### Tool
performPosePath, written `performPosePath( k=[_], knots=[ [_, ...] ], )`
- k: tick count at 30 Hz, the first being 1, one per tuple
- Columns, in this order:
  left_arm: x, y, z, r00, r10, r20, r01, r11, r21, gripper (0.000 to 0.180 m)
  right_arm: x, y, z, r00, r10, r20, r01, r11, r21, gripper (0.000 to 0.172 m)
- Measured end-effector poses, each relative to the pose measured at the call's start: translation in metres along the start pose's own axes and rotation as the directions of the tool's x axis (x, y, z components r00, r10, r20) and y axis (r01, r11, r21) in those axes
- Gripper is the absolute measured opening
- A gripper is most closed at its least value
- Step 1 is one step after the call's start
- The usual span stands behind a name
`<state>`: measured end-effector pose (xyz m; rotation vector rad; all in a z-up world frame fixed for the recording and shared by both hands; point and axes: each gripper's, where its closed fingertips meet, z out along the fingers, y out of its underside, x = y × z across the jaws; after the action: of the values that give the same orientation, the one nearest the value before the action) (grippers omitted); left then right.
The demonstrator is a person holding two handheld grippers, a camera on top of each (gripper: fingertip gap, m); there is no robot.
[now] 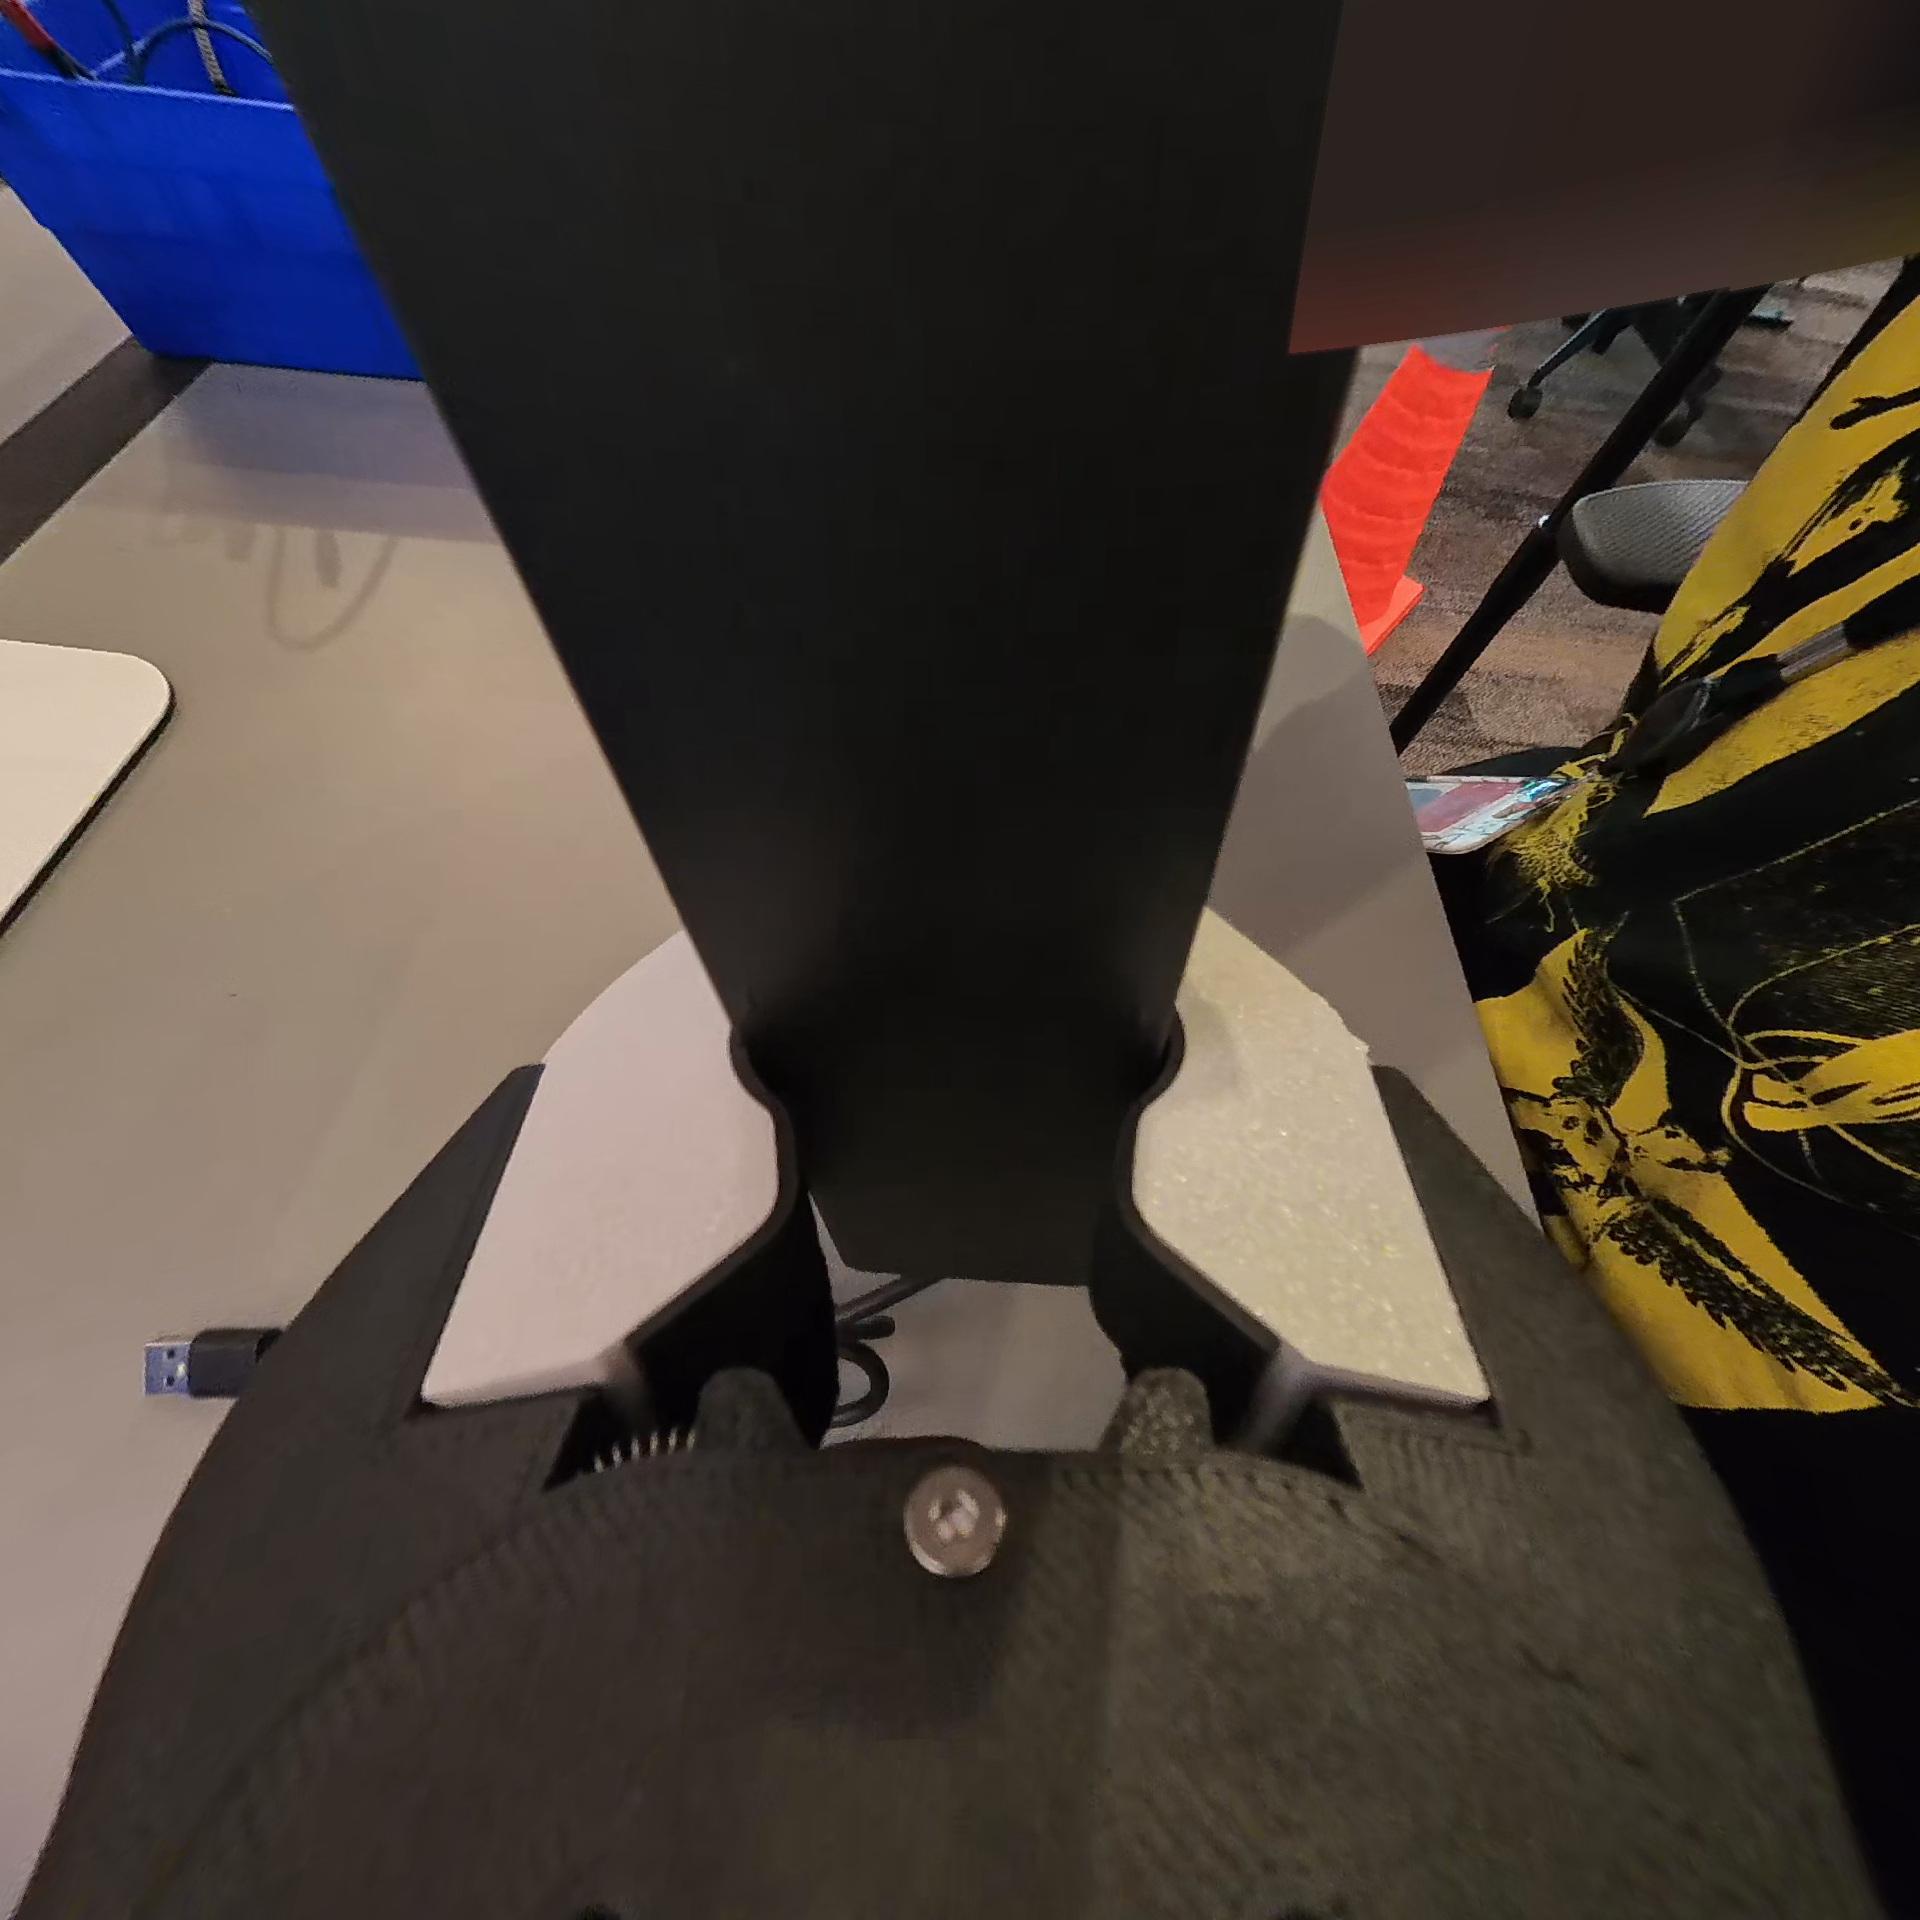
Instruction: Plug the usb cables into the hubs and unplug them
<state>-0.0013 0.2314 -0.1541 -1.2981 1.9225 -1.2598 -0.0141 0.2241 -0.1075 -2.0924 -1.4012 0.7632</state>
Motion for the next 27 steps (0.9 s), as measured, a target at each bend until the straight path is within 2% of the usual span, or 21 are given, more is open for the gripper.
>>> performPosePath(
  k=[1, 16, 27],
  knots=[
    [0.000, -0.001, -0.001, 1.000, -0.002, -0.004, 0.002, 1.000, 0.007, 0.065, 0.000, -0.001, 0.000, 1.000, -0.003, -0.001, 0.003, 1.000, 0.011, 0.013],
    [-0.004, 0.005, 0.000, 0.999, 0.014, 0.036, -0.012, 0.998, -0.054, 0.065, 0.003, -0.002, 0.002, 1.000, -0.016, -0.013, 0.016, 0.999, 0.031, 0.012],
    [-0.001, 0.009, 0.004, 1.000, 0.017, 0.018, -0.015, 0.996, -0.088, 0.065, 0.002, -0.001, 0.003, 0.997, -0.079, 0.006, 0.079, 0.997, -0.019, 0.011]
  ],
)
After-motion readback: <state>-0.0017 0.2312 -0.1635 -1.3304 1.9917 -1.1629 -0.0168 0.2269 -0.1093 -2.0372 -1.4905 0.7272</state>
